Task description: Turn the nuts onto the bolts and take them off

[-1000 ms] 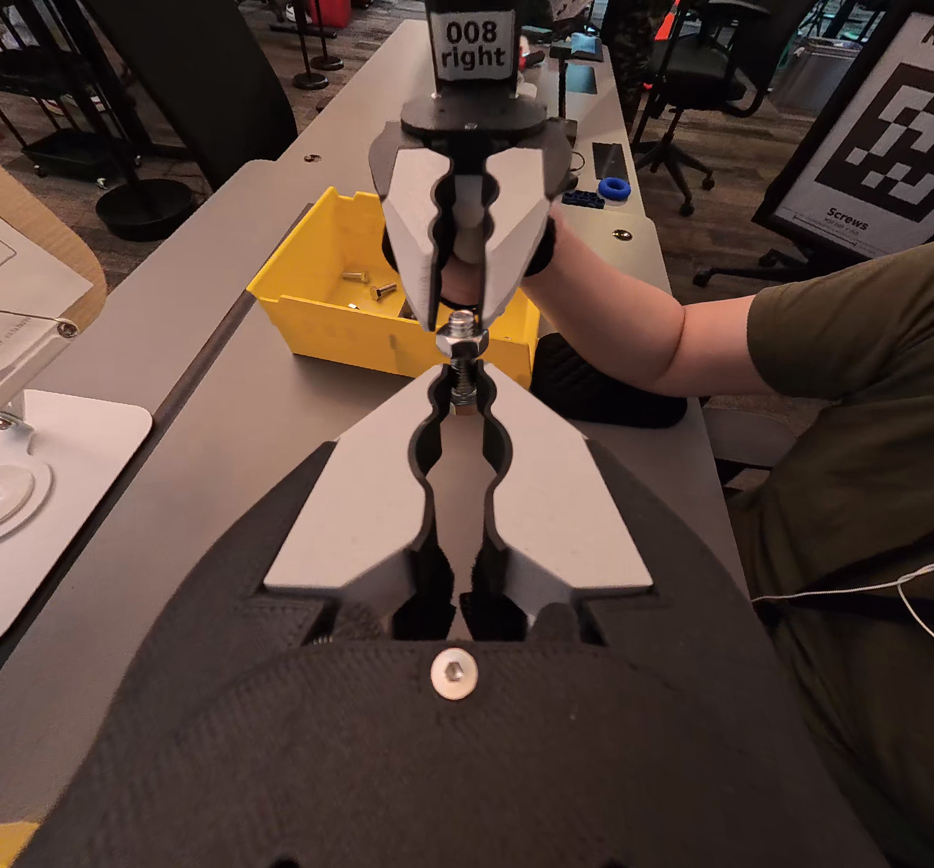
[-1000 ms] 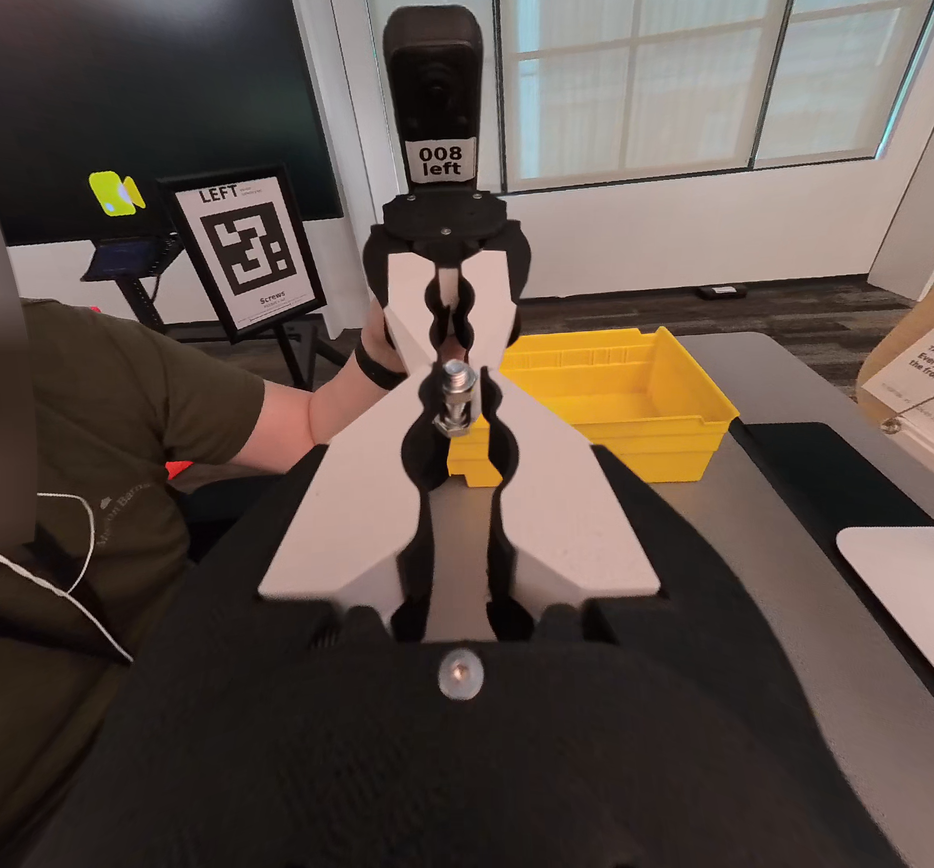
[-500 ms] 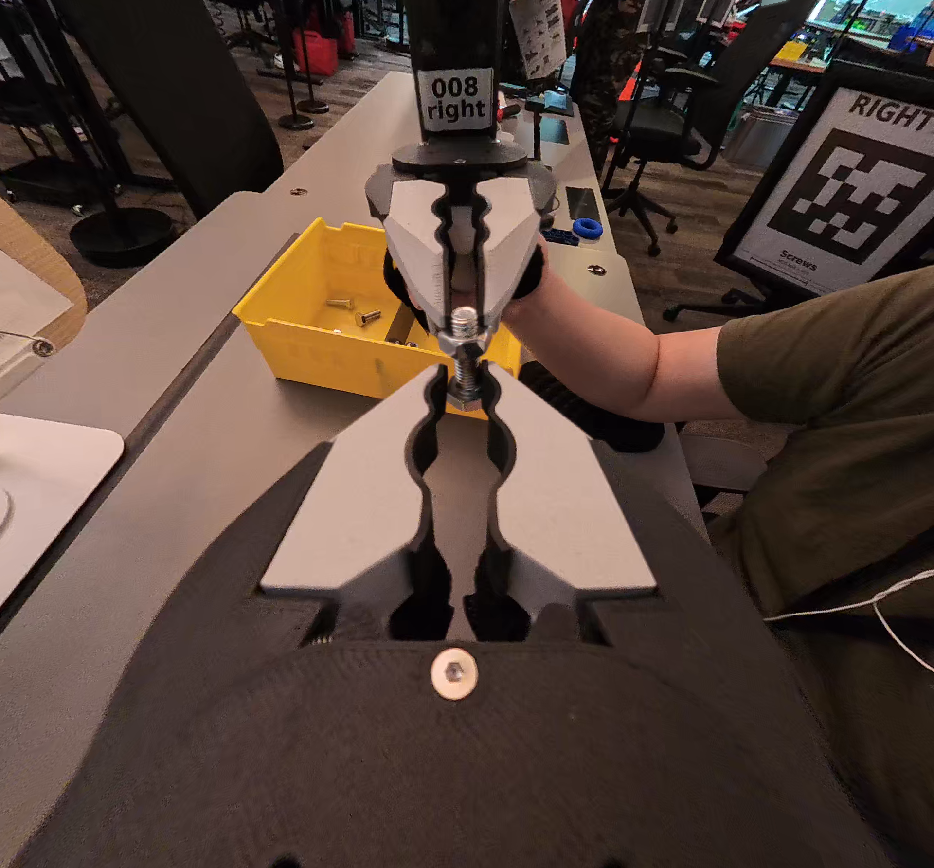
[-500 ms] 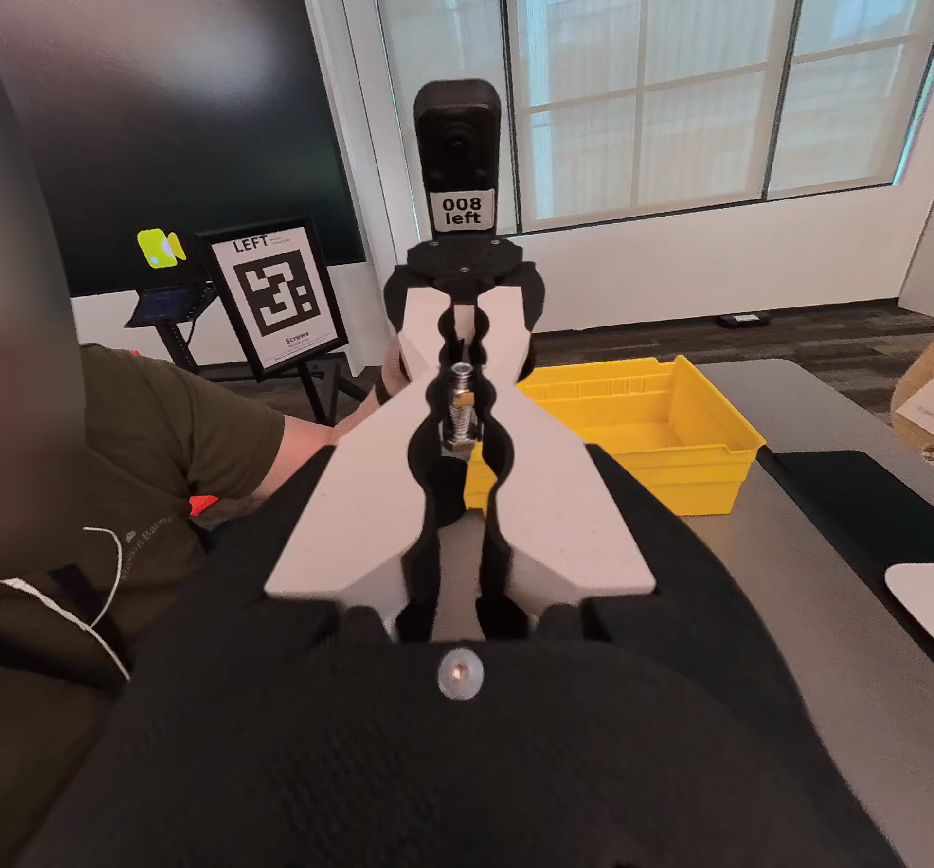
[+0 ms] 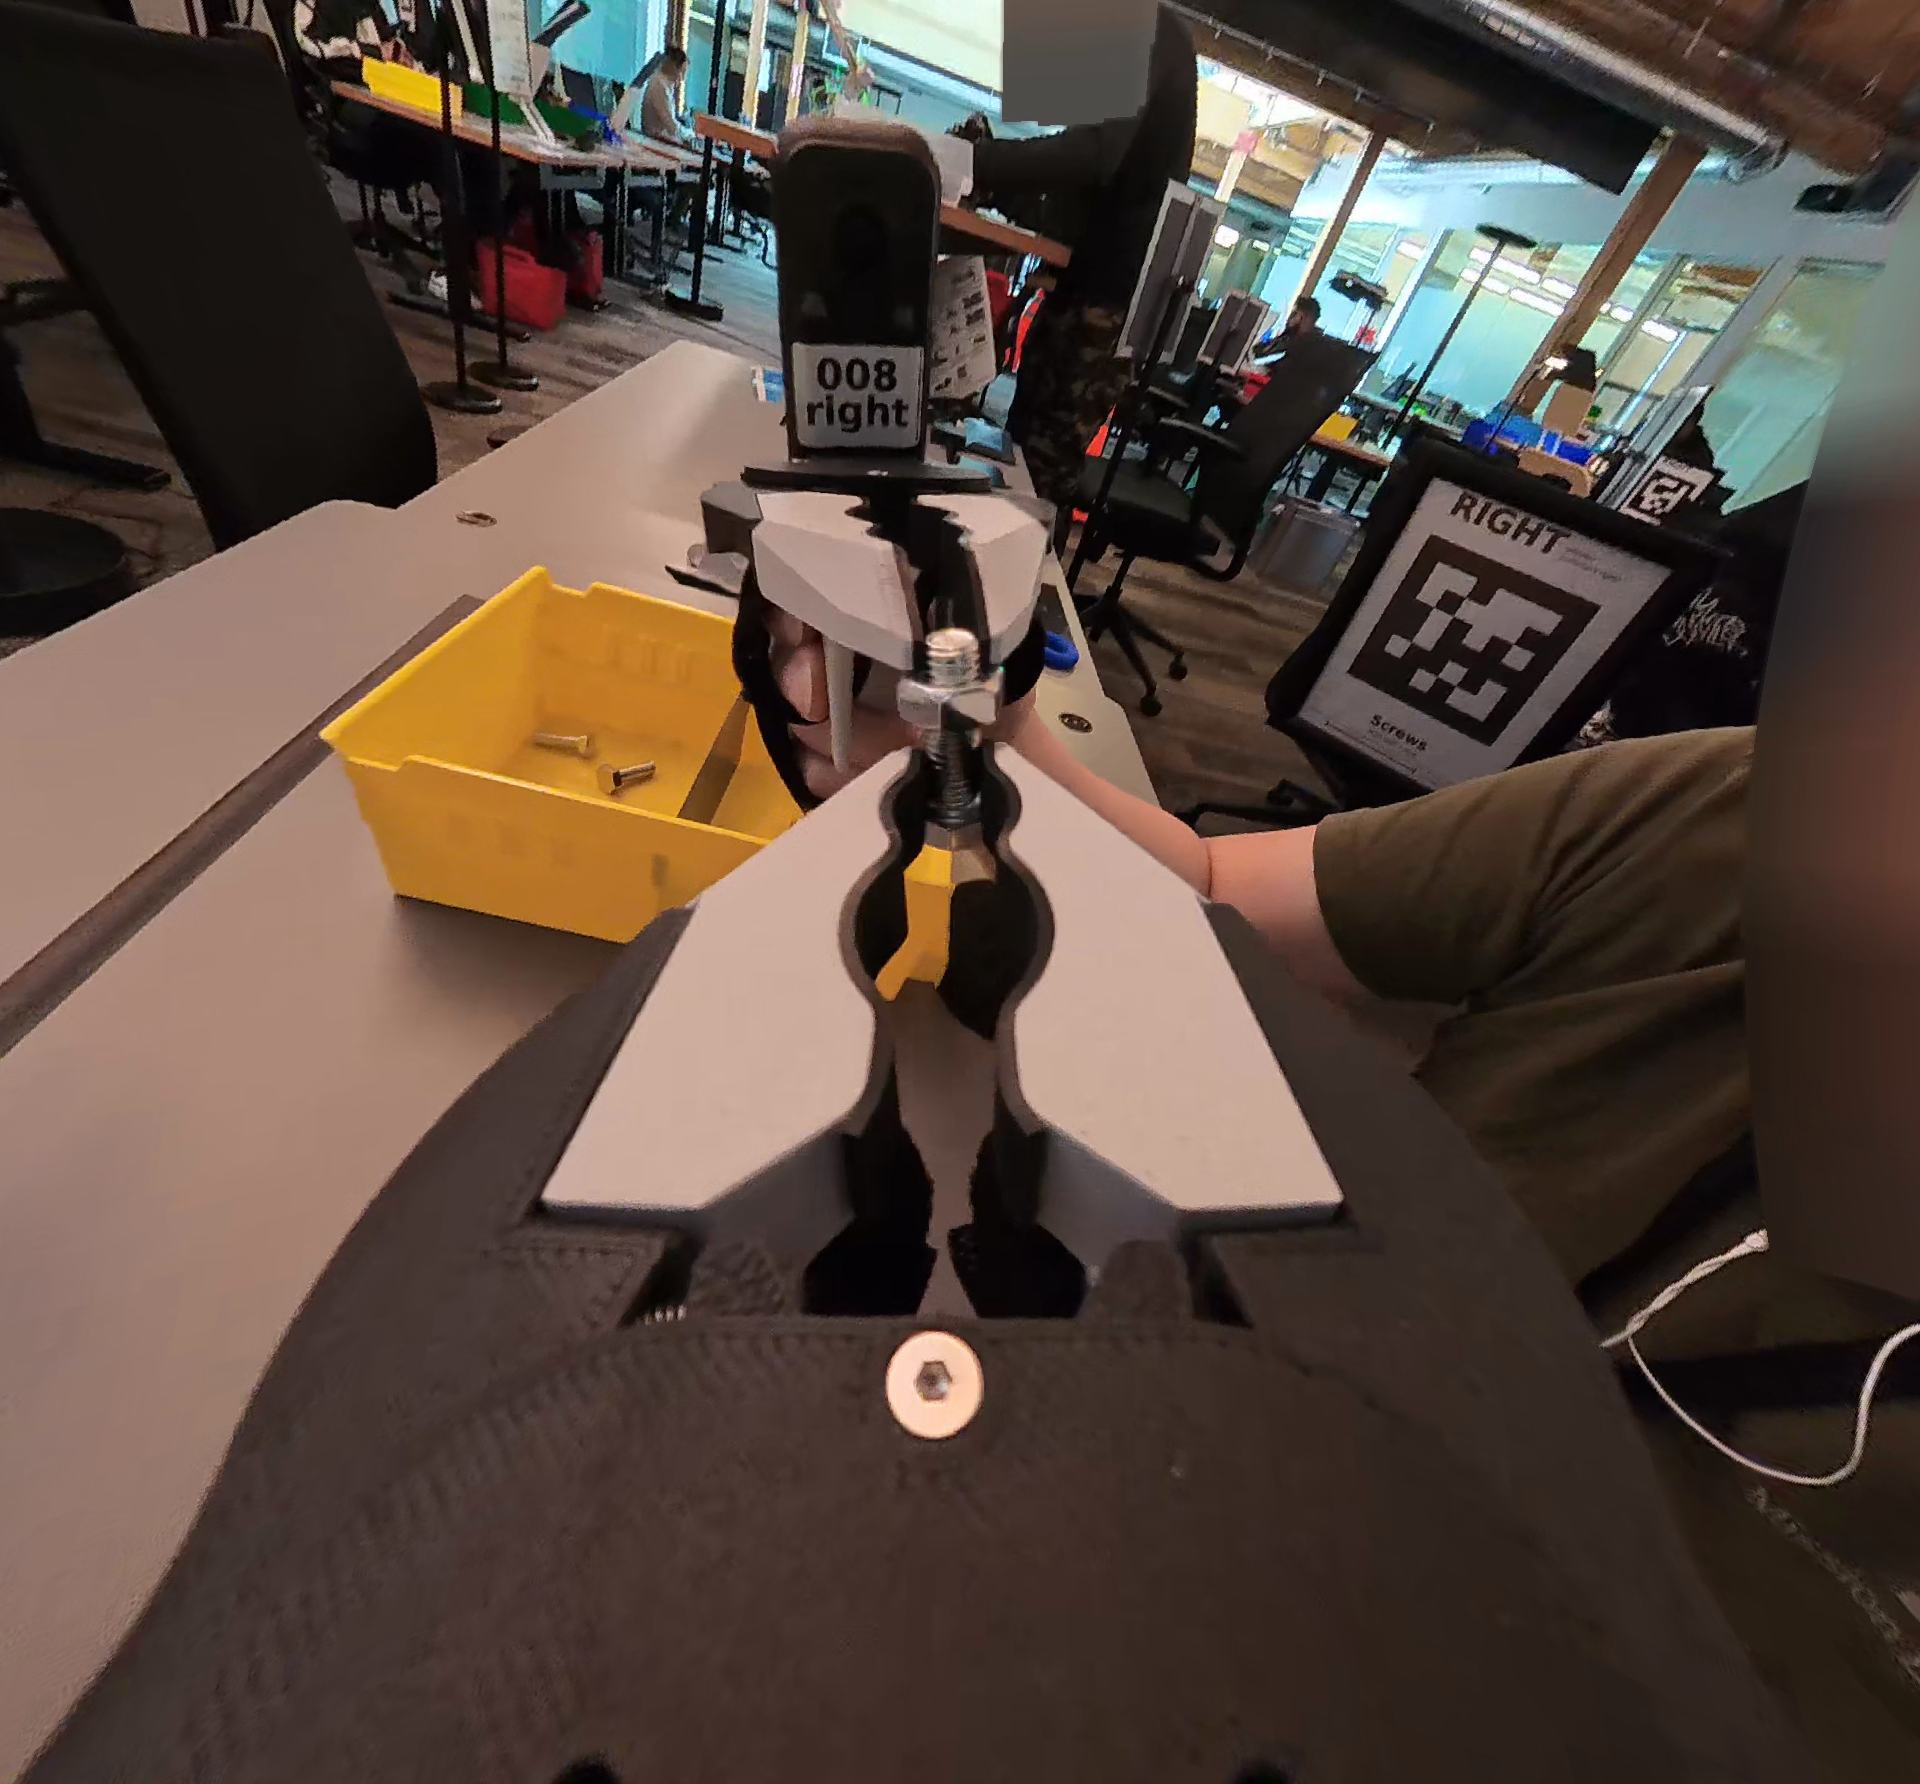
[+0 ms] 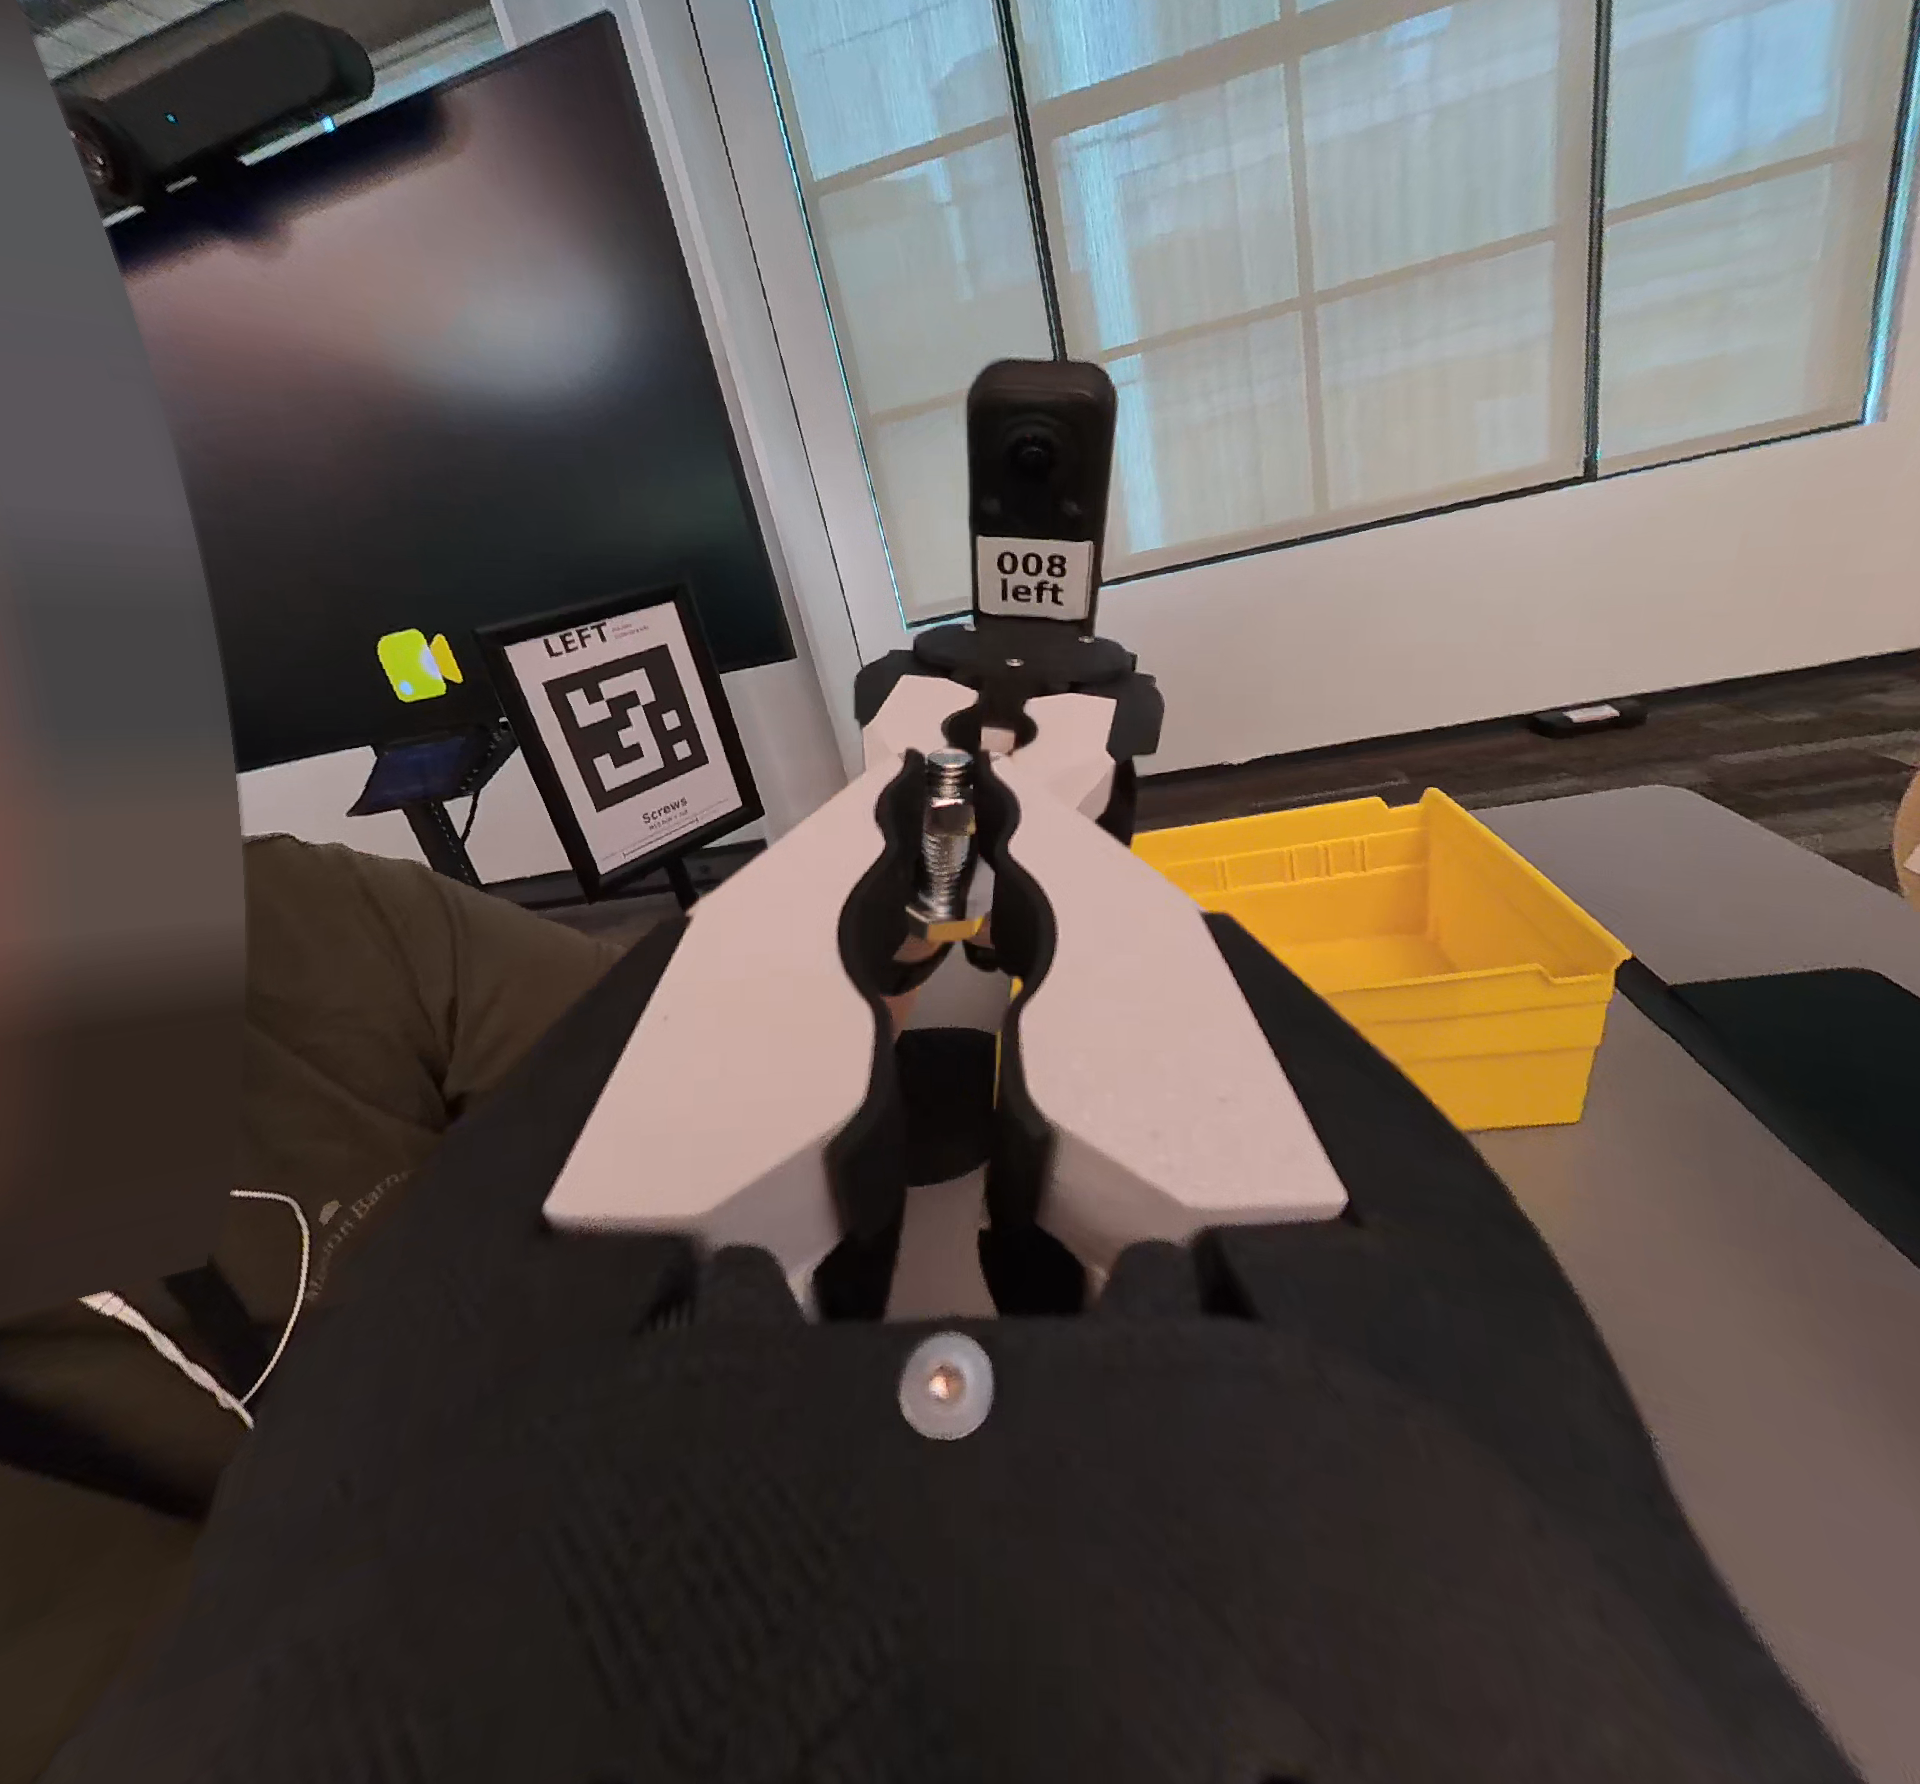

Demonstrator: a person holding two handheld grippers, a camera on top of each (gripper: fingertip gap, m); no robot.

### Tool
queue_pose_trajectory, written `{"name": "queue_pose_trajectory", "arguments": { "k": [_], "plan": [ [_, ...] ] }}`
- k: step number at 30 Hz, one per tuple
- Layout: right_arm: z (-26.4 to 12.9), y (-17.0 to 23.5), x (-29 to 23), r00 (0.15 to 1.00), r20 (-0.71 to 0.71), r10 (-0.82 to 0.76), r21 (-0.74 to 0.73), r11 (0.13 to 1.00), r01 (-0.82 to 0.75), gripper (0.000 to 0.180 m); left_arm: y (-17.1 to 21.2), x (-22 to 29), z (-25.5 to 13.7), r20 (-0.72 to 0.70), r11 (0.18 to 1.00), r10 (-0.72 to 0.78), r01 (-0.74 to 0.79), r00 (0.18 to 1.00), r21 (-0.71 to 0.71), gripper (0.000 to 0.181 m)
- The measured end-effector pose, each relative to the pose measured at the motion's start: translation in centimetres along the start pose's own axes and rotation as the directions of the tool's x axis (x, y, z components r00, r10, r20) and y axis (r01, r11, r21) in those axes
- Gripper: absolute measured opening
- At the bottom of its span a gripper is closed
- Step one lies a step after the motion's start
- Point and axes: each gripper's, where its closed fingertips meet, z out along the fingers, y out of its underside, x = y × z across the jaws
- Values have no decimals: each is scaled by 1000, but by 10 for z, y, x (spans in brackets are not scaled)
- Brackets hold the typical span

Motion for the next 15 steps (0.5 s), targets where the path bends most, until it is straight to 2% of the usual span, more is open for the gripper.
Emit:
{"name": "queue_pose_trajectory", "arguments": {
  "k": [6,11,15],
  "plan": [
    [-1,-4,2,999,-28,-40,24,999,41,8,-4,-4,-2,36,1000,13,-13,999,24,7],
    [2,-3,2,998,-45,-39,12,999,39,42,-5,-8,-7,99,999,43,-44,994,9,8],
    [9,6,8,996,-80,-51,-22,999,50,44,-7,-3,-6,79,999,49,-51,996,19,8]
  ]
}}
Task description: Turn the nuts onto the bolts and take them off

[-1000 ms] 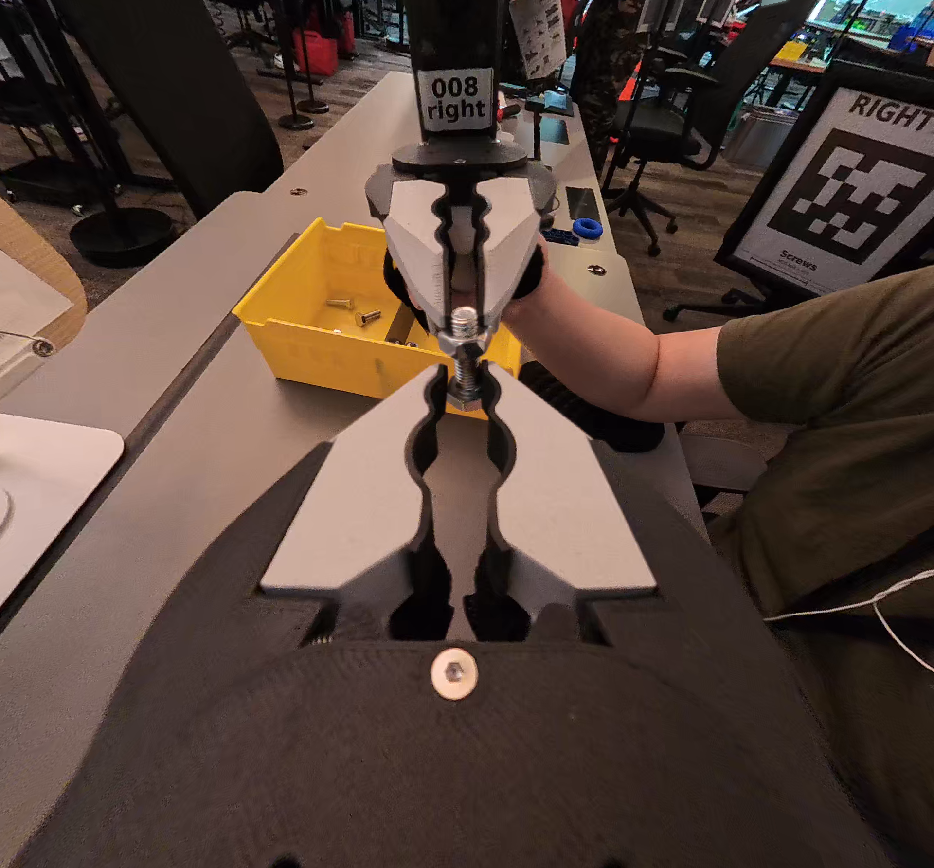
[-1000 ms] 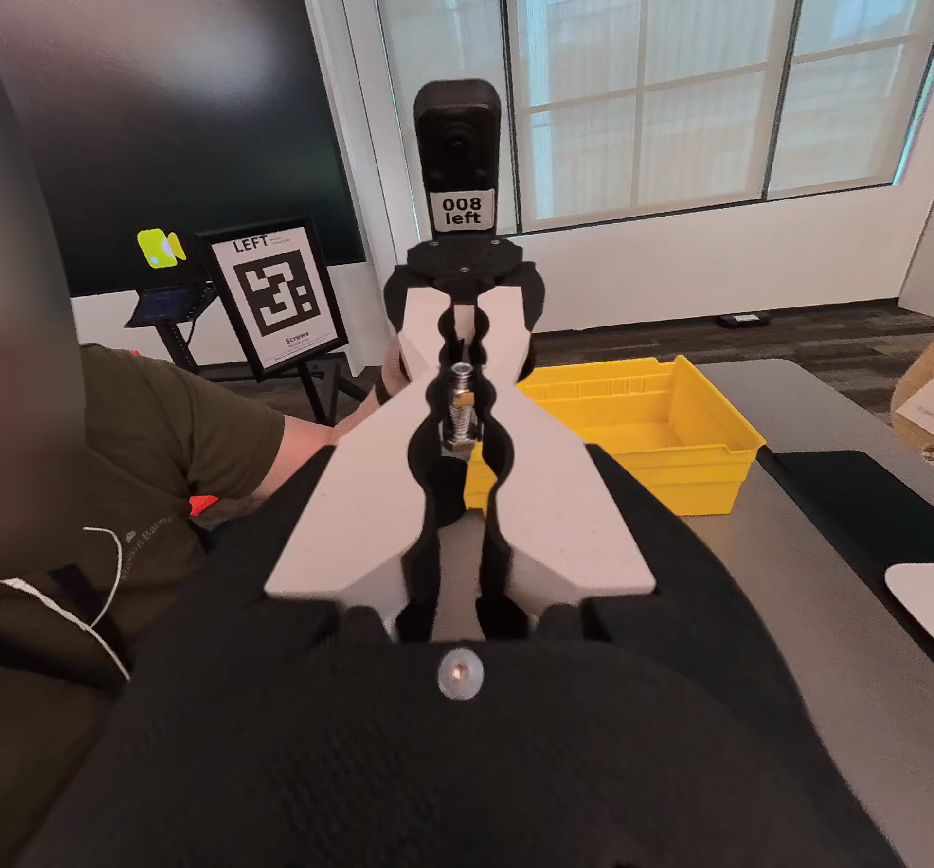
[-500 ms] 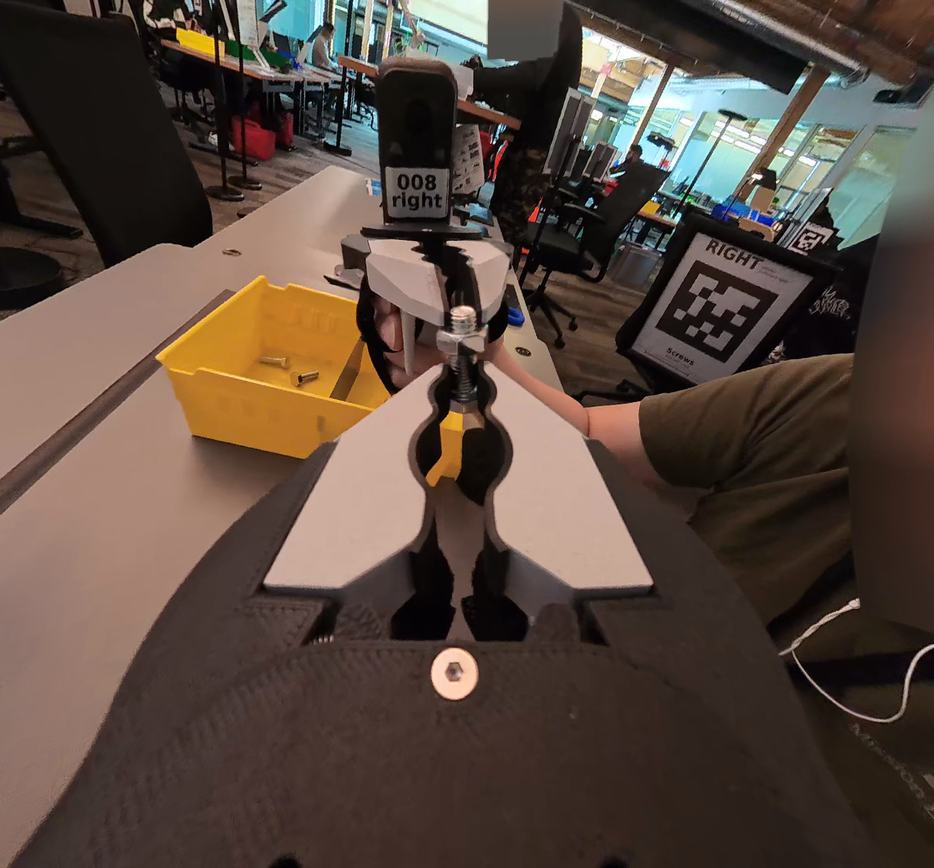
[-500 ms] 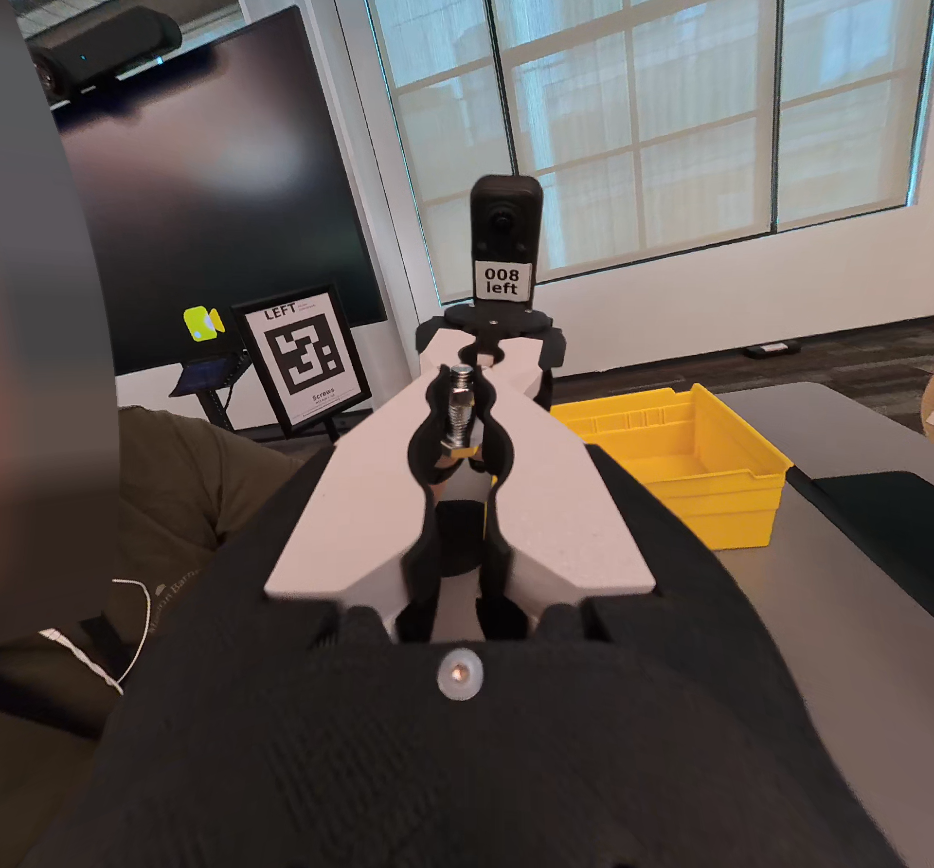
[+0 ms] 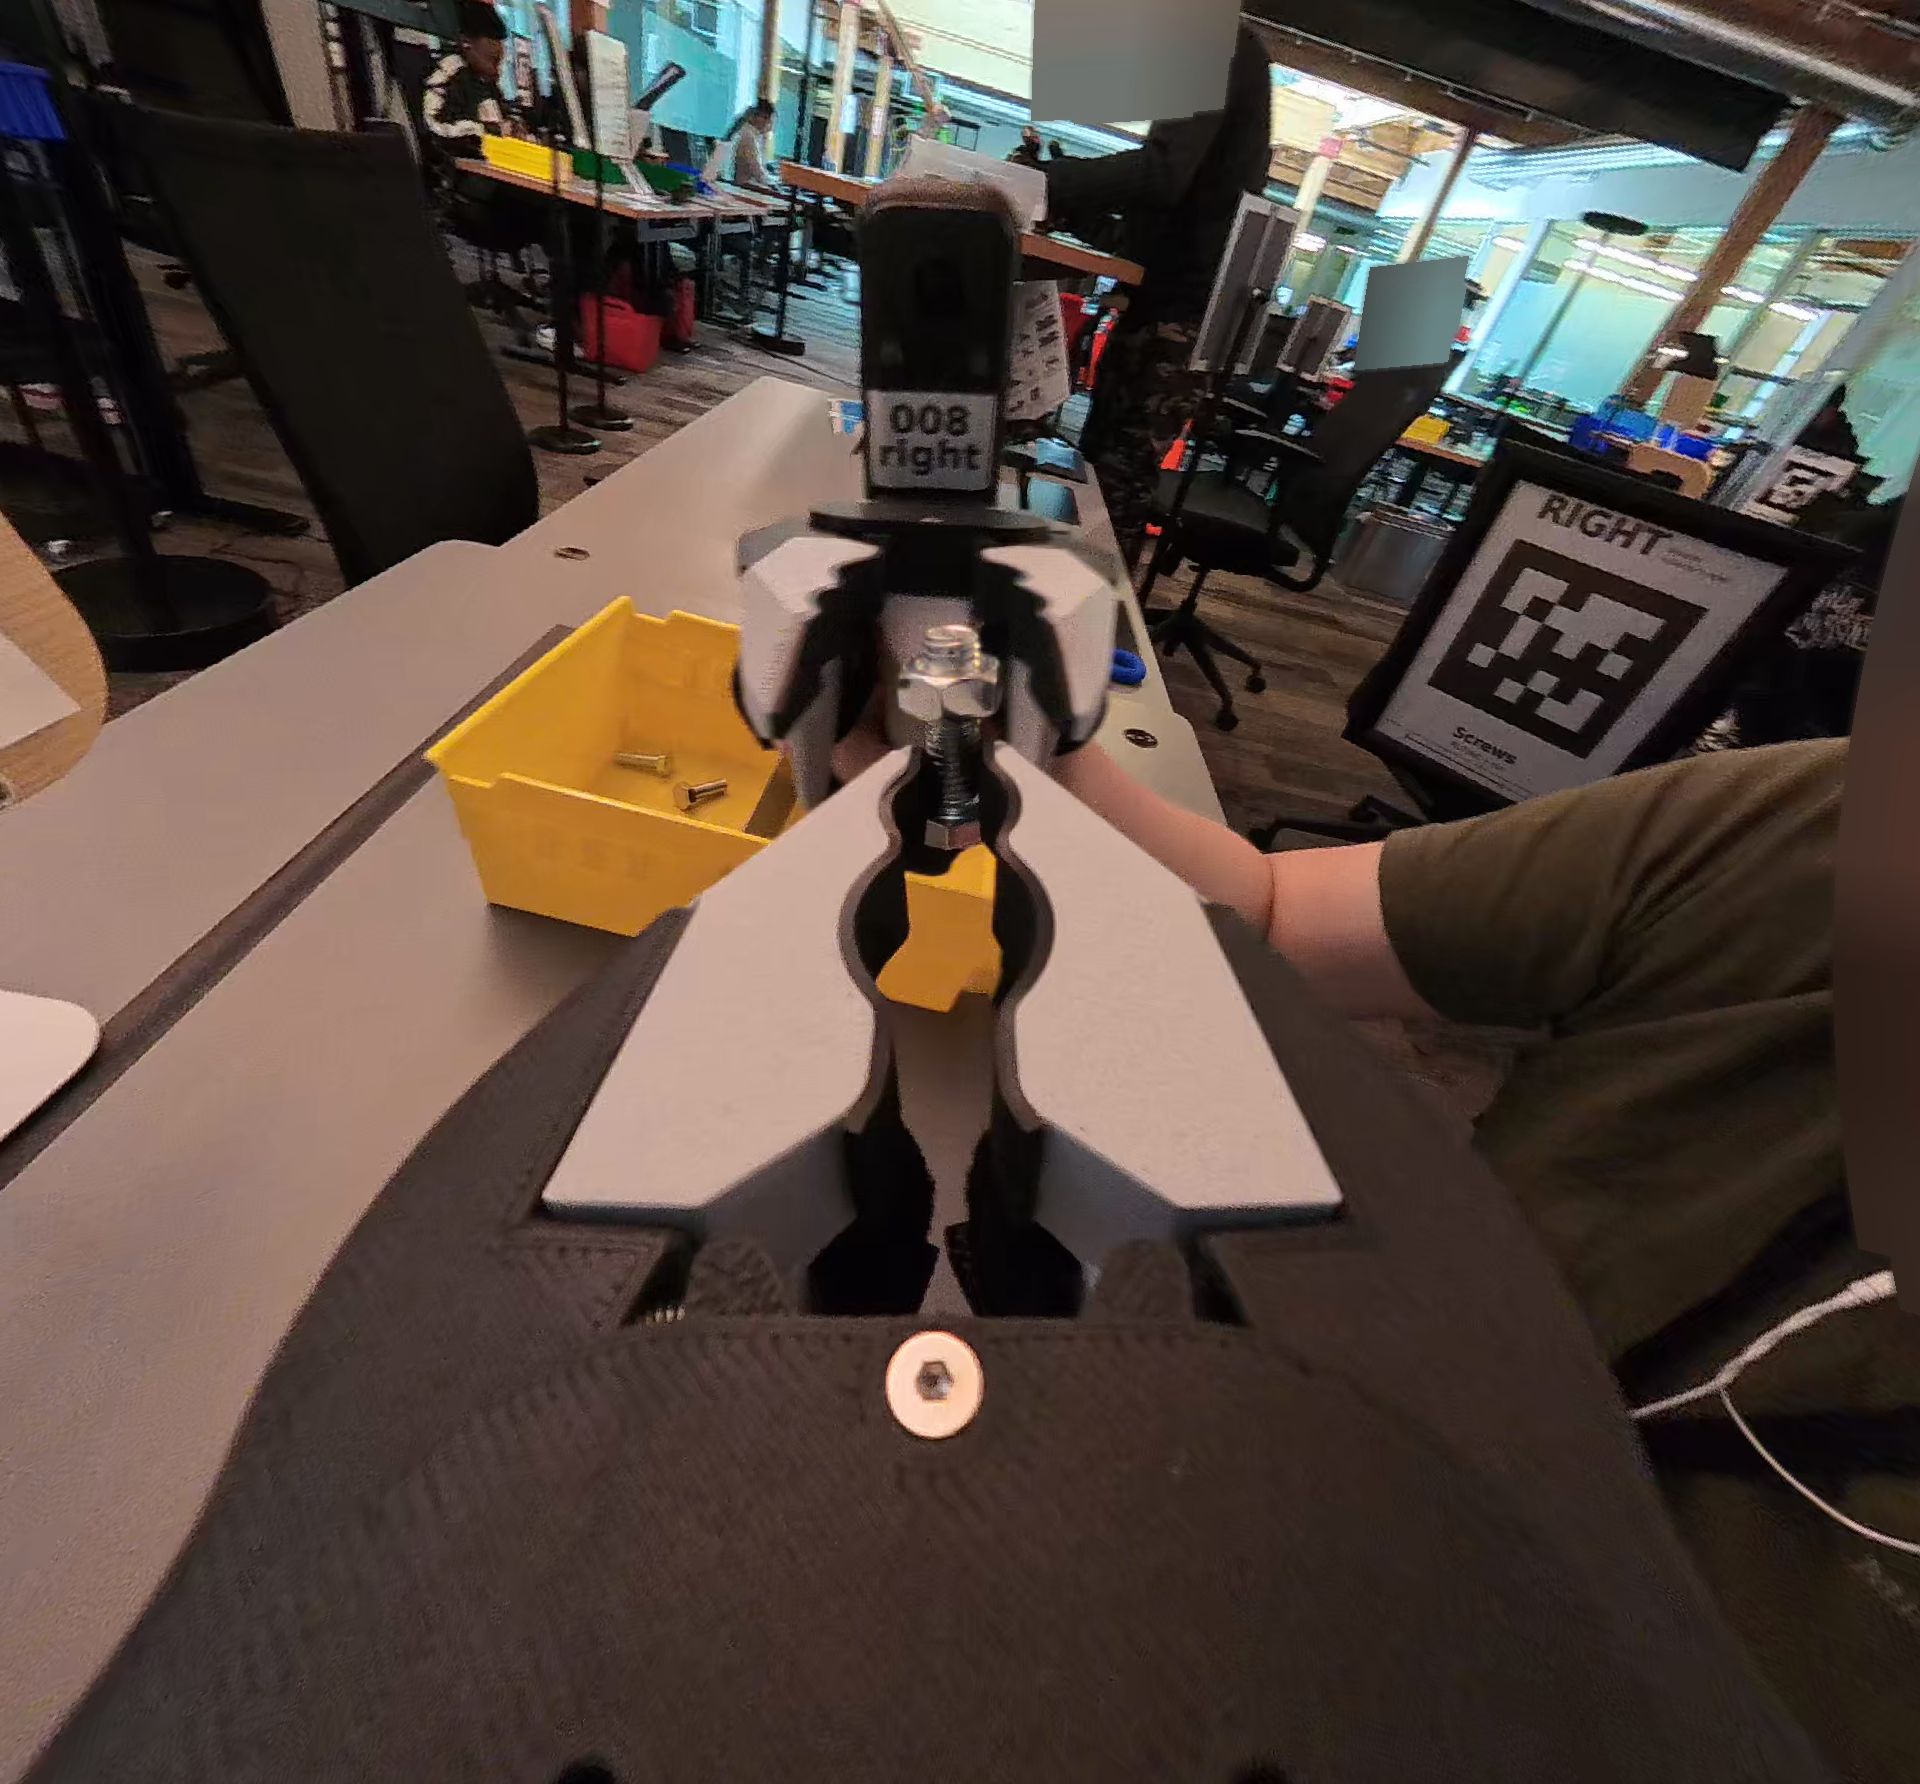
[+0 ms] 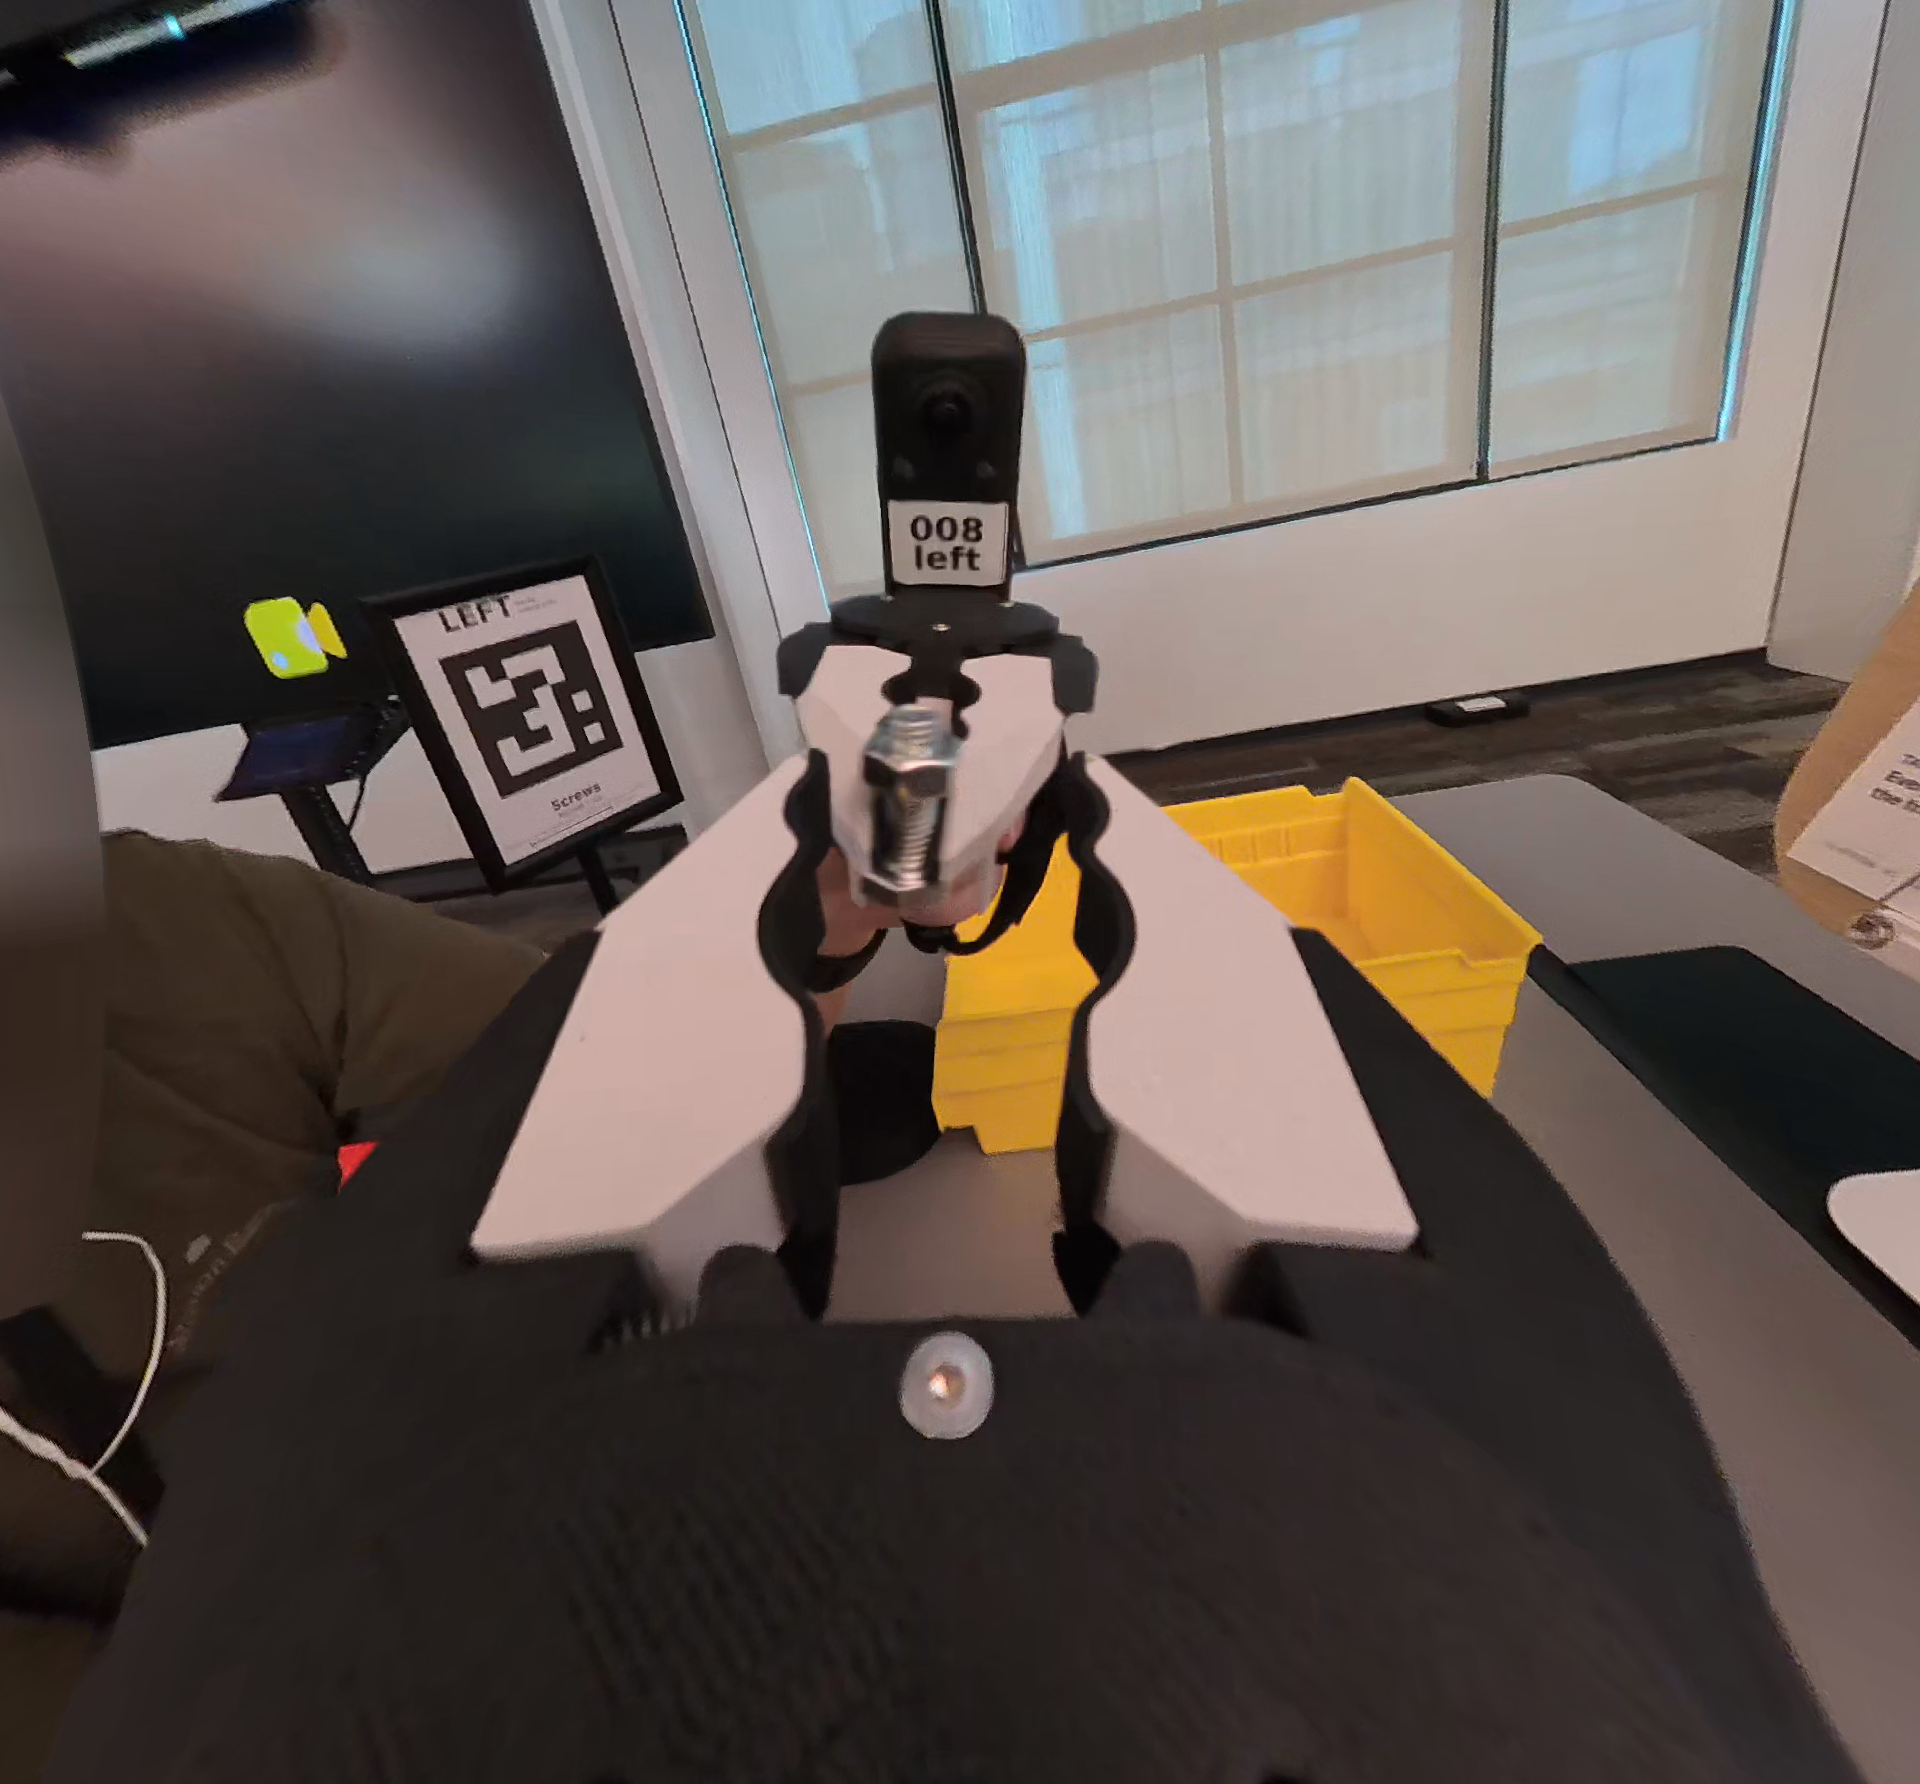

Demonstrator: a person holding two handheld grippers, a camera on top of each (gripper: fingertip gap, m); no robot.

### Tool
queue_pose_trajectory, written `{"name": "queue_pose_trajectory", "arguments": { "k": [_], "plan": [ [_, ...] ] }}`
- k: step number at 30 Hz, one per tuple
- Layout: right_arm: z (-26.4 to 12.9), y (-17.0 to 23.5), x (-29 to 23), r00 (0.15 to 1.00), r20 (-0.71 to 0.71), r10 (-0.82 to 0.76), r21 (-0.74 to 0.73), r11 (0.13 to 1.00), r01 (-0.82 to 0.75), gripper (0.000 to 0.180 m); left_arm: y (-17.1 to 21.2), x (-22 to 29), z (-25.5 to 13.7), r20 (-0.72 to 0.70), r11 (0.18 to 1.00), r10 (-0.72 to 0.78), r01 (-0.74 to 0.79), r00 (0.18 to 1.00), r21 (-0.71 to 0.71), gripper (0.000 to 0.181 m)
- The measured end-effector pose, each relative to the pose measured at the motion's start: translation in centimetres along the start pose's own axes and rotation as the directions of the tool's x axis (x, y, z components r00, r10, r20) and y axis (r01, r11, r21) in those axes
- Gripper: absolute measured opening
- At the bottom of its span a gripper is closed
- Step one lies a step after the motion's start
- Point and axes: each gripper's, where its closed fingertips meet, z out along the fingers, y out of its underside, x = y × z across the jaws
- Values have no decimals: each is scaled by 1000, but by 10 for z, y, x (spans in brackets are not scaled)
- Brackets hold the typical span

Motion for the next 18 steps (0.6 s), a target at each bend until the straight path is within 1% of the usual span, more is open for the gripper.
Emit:
{"name": "queue_pose_trajectory", "arguments": {
  "k": [2,3,4,5,6,8,9,11,12,13,14,15,16,18],
  "plan": [
    [-5,-6,-3,996,69,54,50,997,-57,43,-3,11,0,-62,1000,1,0,998,13,8],
    [-10,-10,-2,990,103,95,75,992,-103,39,-6,15,-1,-82,1000,-3,6,997,27,7],
    [-15,-14,4,986,106,129,106,984,-141,34,-9,19,-3,-104,999,-8,11,994,36,7],
    [-19,-17,7,983,111,146,129,979,-160,34,-10,22,-4,-121,999,-13,17,993,40,7],
    [-19,-18,5,982,116,148,130,978,-163,34,-11,22,-5,-114,999,-13,18,993,43,7],
    [-11,-15,-9,987,127,95,90,990,-107,37,-9,17,-5,-77,999,3,0,997,35,7],
    [-4,-13,-15,991,119,60,70,995,-69,39,-8,17,-3,-76,1000,6,-4,997,25,7],
    [2,-12,-20,995,97,19,70,997,-26,38,-6,19,-1,-99,1000,-2,5,995,22,7],
    [1,-14,-19,994,102,27,88,995,-36,34,-6,23,1,-122,1000,-2,5,993,24,8],
    [-4,-16,-18,989,137,51,105,992,-66,39,-7,26,1,-140,1000,3,1,990,29,7],
    [-10,-16,-10,983,152,101,112,987,-119,36,-8,27,1,-134,999,12,-7,991,33,7],
    [-17,-18,5,982,118,147,134,978,-163,25,-9,29,0,-143,999,22,-17,989,35,7],
    [-23,-20,14,982,97,164,165,970,-179,24,-10,35,-1,-177,999,22,-16,984,36,7],
    [-24,-26,3,979,137,152,172,970,-174,25,-13,38,-2,-182,999,16,-8,983,49,8]
  ]
}}
